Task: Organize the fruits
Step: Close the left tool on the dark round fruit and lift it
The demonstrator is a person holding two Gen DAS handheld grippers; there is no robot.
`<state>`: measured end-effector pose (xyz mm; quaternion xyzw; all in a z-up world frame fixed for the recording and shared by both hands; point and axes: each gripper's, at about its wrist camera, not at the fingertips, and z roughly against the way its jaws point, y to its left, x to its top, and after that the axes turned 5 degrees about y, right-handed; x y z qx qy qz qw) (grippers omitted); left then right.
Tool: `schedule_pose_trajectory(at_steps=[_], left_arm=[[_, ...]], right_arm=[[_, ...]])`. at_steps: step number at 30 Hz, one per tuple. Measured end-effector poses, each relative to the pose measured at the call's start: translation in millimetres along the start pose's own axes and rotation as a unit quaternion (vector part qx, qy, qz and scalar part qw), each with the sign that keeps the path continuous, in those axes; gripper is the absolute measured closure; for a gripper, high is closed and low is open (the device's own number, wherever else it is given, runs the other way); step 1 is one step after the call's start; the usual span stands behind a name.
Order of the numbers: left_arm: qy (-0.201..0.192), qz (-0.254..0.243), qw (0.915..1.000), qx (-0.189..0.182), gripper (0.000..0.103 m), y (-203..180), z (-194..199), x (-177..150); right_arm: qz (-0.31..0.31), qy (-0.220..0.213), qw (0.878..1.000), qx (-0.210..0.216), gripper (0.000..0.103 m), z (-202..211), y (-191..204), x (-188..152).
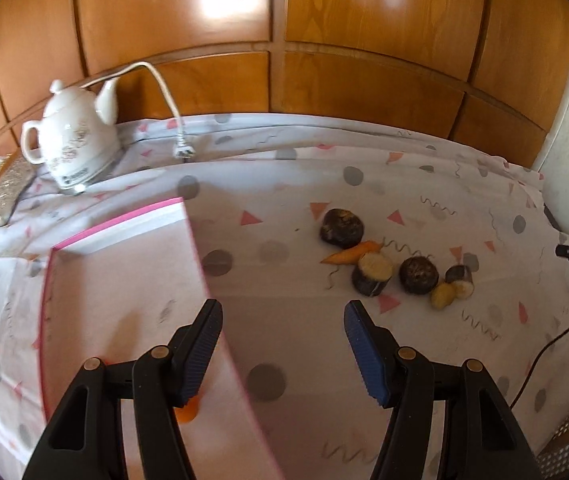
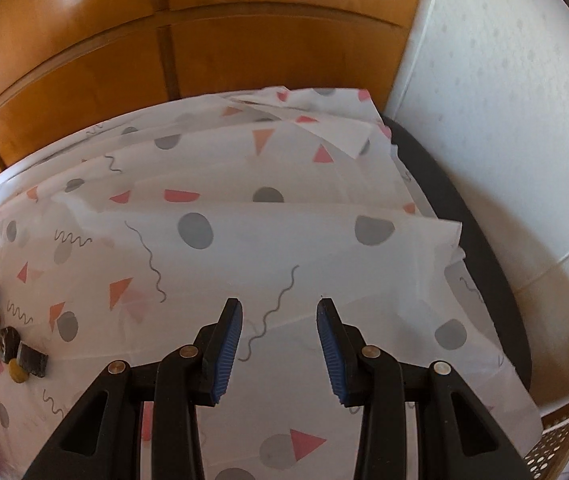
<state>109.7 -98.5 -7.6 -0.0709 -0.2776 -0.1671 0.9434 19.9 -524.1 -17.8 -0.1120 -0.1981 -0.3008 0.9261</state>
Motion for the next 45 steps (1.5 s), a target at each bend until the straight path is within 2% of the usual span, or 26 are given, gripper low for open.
schedule_pose_trajectory(at_steps=[5, 13, 23, 30, 36, 39, 42, 44, 45], left_arm=[[0.017, -0.007, 0.9998, -0.007, 0.034, -18, -25, 21], [0.053, 0.003, 0.9982, -0.027, 0.034, -34, -62, 49], [0.071, 0.01, 0.997, -0.028, 0.032, -44, -88, 66], [0.087, 0.014, 0.996, -0.018, 0.031, -51, -116, 82], [0.106, 0.0, 0.9943, -0.004, 0.031, -59, -139, 87], [0.114, 0.012, 0.9934, -0.008, 0.039, -56, -150, 87], [0.105, 0.009, 0.9945, -0.007, 0.043, -56, -150, 87], [0.1, 0.005, 0.9949, -0.006, 0.053, -55, -149, 87], [0.099, 0.004, 0.9951, -0.007, 0.053, -54, -148, 86]], right_arm=[[-0.03, 0.009, 1.0, 0.002, 0.061, -2, -12, 0], [-0.042, 0.01, 0.999, 0.009, 0.059, -2, -17, 1], [-0.095, 0.002, 0.995, 0.011, 0.058, -1, -39, 3], [-0.156, -0.013, 0.988, 0.008, 0.058, 4, -64, 3], [-0.153, -0.006, 0.988, 0.01, 0.058, 1, -63, 4], [-0.152, -0.005, 0.988, 0.009, 0.058, 0, -62, 3], [-0.144, -0.002, 0.99, 0.009, 0.058, -1, -59, 4], [-0.14, 0.0, 0.99, 0.007, 0.058, -2, -57, 4], [-0.138, 0.001, 0.99, 0.007, 0.058, -3, -57, 4]])
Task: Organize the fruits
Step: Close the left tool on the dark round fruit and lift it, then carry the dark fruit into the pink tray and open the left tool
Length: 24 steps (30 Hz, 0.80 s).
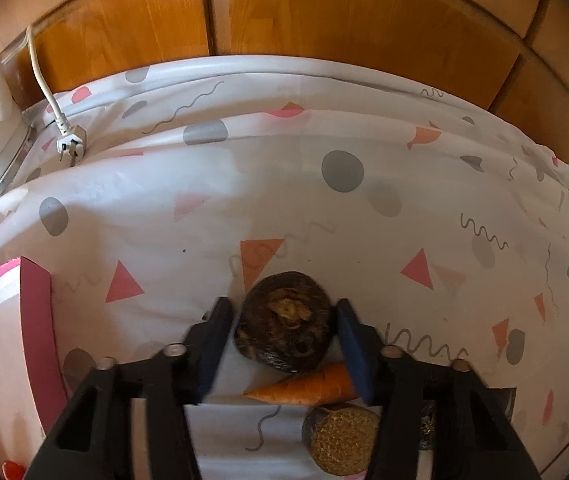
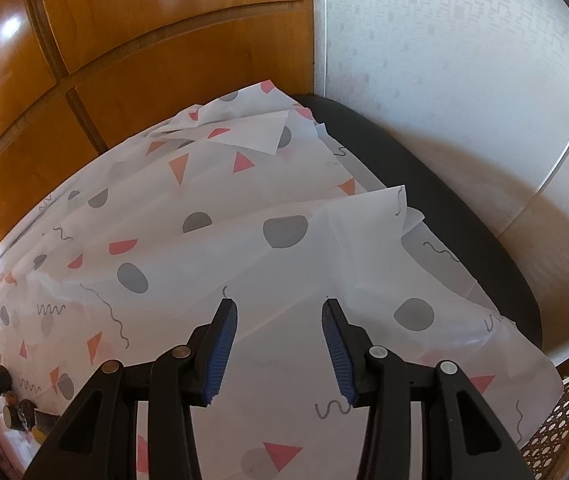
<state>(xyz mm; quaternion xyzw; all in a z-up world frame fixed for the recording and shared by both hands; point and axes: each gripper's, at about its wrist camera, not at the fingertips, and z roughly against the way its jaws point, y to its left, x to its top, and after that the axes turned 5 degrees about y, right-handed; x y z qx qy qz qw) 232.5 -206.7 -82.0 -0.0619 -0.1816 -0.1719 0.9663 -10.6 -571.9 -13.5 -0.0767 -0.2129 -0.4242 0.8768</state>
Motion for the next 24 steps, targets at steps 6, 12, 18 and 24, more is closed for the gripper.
schedule_pose_trajectory(at_steps=[6, 12, 18, 24], left_arm=[[-0.012, 0.021, 0.9996, -0.014, 0.053, 12, 12, -8], [-0.043, 0.044, 0.998, -0.018, 0.053, 34, 46, -24], [-0.069, 0.053, 0.996, -0.018, 0.053, 51, 76, -40], [-0.087, 0.057, 0.9945, -0.014, 0.053, 66, 102, -62]], right_arm=[[0.018, 0.006, 1.0, -0.002, 0.058, -3, 6, -2], [0.04, 0.011, 0.999, -0.008, 0.058, -5, 13, -5], [0.103, 0.002, 0.994, 0.025, 0.058, 0, 38, -12], [0.16, 0.005, 0.986, 0.053, 0.058, 3, 61, -24]])
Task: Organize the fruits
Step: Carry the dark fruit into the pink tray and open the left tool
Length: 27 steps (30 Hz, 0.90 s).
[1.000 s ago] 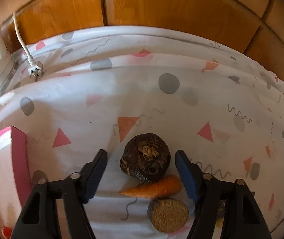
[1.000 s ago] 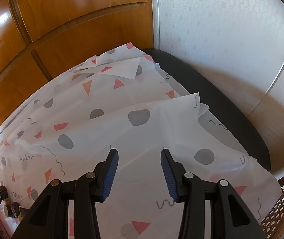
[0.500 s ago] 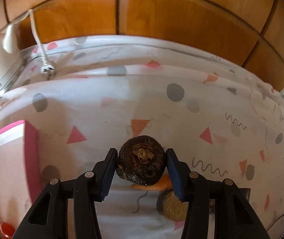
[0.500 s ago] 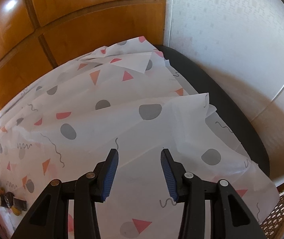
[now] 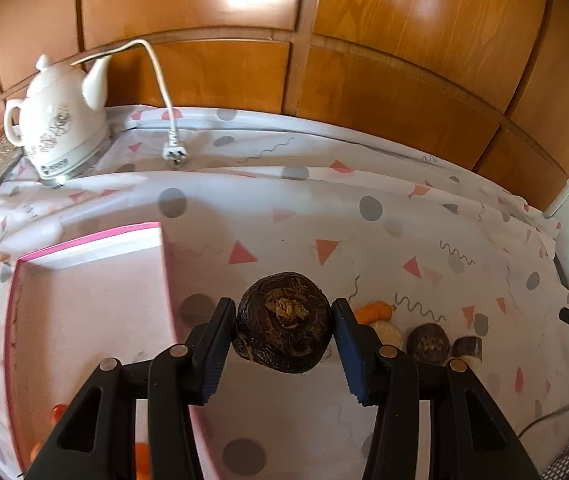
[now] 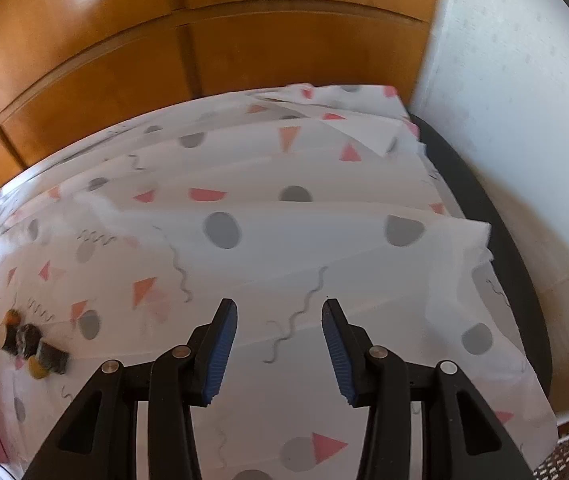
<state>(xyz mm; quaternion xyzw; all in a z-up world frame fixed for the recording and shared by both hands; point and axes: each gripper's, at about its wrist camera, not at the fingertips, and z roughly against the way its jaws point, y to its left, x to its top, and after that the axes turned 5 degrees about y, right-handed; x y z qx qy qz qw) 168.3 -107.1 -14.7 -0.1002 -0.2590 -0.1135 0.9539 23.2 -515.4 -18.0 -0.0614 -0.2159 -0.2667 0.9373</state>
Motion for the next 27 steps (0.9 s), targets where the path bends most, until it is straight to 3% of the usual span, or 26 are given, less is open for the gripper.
schedule_pose_trajectory(at_steps=[5, 11, 21, 27], left_arm=[[-0.011, 0.01, 0.9999, 0.004, 0.053, 18, 19, -10], [-0.021, 0.029, 0.9993, 0.009, 0.053, 47, 39, -19], [-0.013, 0.074, 0.9965, 0.036, 0.053, 111, 47, -40], [-0.005, 0.117, 0.9918, 0.051, 0.053, 154, 44, -52]], right_arm=[[0.067, -0.024, 0.996, 0.06, 0.058, 12, 29, -5], [0.181, -0.05, 0.976, 0.106, 0.058, 26, 77, -21], [0.332, -0.061, 0.932, 0.134, 0.058, 34, 133, -60], [0.361, -0.057, 0.92, 0.144, 0.058, 31, 144, -69]])
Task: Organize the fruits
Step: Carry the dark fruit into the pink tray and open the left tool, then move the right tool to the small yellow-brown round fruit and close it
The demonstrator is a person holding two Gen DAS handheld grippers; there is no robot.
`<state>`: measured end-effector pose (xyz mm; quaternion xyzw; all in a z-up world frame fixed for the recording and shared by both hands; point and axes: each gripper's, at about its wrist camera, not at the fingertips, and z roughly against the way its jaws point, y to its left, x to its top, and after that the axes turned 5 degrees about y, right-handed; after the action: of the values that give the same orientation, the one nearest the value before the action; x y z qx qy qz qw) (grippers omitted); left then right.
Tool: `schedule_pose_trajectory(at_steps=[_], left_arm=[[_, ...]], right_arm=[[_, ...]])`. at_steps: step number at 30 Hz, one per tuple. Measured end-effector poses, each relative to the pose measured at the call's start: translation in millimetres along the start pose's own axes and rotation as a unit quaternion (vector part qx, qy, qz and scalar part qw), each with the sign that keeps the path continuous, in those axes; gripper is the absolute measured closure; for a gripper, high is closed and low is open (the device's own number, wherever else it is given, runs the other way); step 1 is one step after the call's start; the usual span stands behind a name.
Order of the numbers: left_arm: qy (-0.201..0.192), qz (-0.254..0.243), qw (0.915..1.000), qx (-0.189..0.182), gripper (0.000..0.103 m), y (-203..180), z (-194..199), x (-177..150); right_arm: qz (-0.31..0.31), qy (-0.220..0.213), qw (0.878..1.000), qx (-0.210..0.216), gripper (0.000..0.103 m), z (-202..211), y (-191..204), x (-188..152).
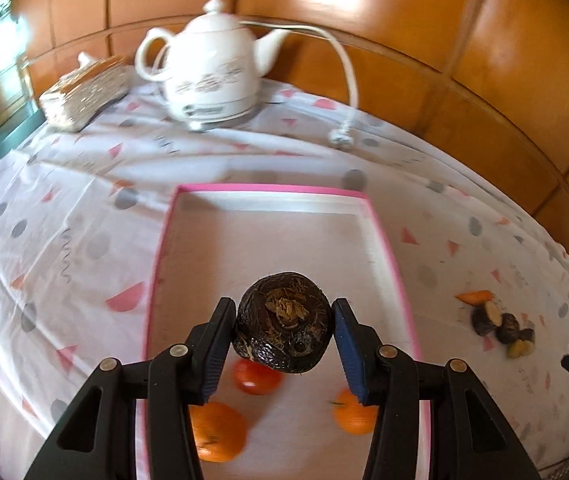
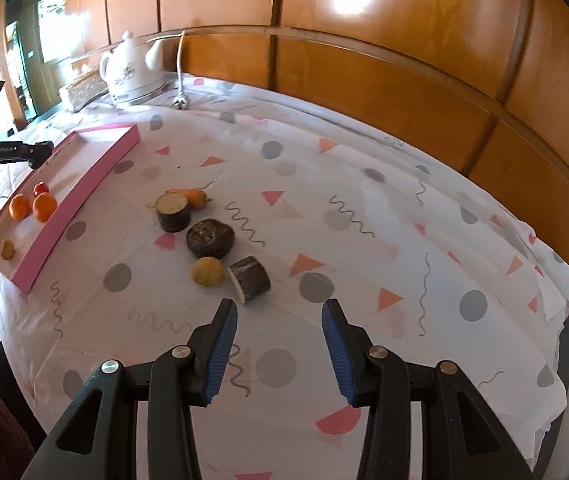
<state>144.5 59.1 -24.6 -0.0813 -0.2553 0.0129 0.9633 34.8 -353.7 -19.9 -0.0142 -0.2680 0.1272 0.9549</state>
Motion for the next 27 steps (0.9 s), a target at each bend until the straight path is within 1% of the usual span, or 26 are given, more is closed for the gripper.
schedule_pose_trajectory(at_steps=[5, 8, 12, 16, 19, 22, 23, 27], left_arm=[[0.003, 0.028, 0.9995, 0.012, 0.053, 25, -8, 5], [0.012, 0.034, 0.9992, 0.015, 0.053, 33, -18, 7], [0.015, 0.039, 0.9989, 0.02, 0.053, 39, -25, 3], [0.011, 0.034, 0.9991, 0.023, 0.052, 39, -24, -3], [0.01, 0.033, 0.9991, 0.026, 0.051, 39, -21, -7], [-0.003, 0.026, 0.9986, 0.046, 0.049, 34, -12, -13], [-0.009, 0.023, 0.9986, 0.048, 0.047, 31, -7, -16], [-0.031, 0.003, 0.9983, 0.05, 0.046, 20, 12, -28]], right_arm=[[0.006, 0.008, 1.0, -0.001, 0.058, -1, 3, -2], [0.011, 0.013, 1.0, -0.001, 0.058, -2, 6, -3], [0.029, 0.017, 0.999, -0.005, 0.058, -5, 18, -4], [0.067, 0.026, 0.997, -0.015, 0.058, -11, 35, -6], [0.083, 0.035, 0.996, -0.021, 0.058, -17, 42, -8], [0.085, 0.036, 0.996, -0.022, 0.058, -19, 43, -9], [0.082, 0.036, 0.996, -0.023, 0.058, -19, 42, -8], [0.061, 0.036, 0.997, -0.023, 0.058, -19, 35, -6]])
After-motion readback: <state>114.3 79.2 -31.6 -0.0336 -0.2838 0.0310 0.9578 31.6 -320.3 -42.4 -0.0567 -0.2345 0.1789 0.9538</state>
